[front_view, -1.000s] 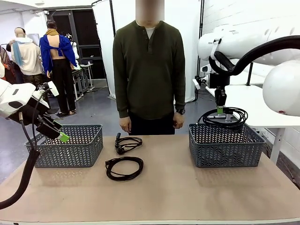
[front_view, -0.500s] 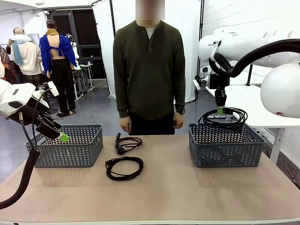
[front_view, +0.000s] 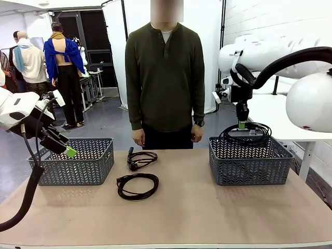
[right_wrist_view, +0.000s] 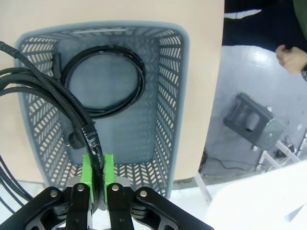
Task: Organize the cables according to human instructions.
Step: Pick up a bundle of cables and place it in the basket indicated by the human.
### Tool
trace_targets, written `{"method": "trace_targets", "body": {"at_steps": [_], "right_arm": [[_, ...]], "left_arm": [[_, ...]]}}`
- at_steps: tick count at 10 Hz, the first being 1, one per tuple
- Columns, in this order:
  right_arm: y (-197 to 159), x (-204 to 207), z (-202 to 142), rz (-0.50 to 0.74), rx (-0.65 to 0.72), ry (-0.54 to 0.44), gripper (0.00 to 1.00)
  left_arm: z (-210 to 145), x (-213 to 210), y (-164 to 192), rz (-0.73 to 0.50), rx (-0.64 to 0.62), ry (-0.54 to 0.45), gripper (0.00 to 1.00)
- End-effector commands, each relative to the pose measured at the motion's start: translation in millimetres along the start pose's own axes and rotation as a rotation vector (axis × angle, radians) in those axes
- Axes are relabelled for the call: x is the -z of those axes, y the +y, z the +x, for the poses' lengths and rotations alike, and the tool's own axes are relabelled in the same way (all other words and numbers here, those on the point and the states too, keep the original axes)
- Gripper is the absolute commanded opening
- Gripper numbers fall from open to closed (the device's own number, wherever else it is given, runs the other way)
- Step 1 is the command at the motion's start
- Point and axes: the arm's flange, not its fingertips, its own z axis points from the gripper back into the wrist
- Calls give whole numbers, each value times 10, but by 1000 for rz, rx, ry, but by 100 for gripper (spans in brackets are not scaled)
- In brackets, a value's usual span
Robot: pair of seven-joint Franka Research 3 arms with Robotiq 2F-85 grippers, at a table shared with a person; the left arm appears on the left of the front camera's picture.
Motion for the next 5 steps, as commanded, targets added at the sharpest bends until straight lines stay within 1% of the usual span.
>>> {"method": "trace_targets", "body": {"at_steps": [1, 5], "right_arm": [[-136, 109, -31, 5, -39, 16, 0], [-391, 270, -48, 24, -53, 37, 0]], "left_arm": [[-16, 0, 23, -12, 0, -11, 100], [-16, 0, 23, -12, 0, -11, 100]]}}
